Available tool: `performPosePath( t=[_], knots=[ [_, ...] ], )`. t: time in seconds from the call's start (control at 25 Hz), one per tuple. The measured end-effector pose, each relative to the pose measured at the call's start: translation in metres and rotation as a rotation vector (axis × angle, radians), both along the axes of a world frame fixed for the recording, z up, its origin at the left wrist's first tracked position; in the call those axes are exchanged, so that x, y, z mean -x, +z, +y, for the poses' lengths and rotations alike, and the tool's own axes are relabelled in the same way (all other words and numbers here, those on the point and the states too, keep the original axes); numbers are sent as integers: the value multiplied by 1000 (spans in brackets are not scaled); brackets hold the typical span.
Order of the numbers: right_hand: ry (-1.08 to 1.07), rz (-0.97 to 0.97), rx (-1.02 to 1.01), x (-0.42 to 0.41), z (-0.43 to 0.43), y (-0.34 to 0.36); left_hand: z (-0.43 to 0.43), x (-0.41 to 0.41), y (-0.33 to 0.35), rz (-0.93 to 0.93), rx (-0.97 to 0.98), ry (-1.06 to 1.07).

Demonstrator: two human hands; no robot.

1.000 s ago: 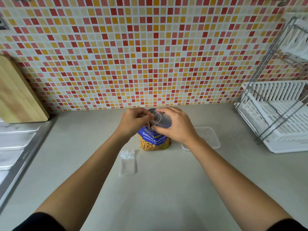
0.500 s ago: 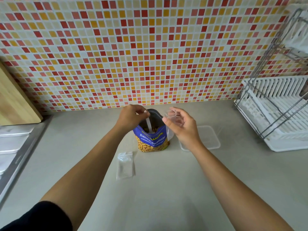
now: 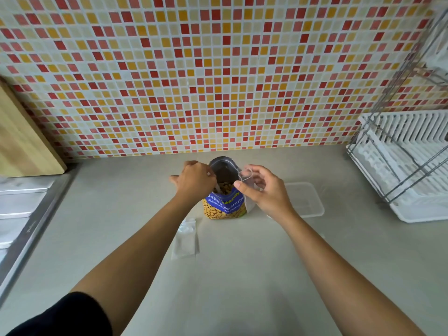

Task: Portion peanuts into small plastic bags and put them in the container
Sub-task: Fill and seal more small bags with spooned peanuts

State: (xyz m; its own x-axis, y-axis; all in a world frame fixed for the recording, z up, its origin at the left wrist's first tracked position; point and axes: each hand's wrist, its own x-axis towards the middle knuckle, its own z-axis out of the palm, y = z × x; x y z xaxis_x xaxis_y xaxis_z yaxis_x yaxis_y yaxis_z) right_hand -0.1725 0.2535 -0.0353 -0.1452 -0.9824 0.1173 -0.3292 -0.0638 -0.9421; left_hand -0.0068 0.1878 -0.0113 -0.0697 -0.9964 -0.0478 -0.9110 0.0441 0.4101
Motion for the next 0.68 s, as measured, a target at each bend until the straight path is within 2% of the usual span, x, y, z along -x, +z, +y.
performPosePath(
  t=[0.2, 0.32, 0.44, 0.68],
  knots=[
    [7, 4, -6, -2, 0, 0, -8, 7, -1, 5, -97, -11],
    [2, 3, -6, 2, 2, 1, -7, 0, -4, 132, -54, 40],
    [29, 9, -33, 5, 3, 3, -5, -4, -2, 342, -92, 46],
    [50, 49, -40, 10, 5, 2, -4, -8, 2, 515, -134, 108]
  ],
)
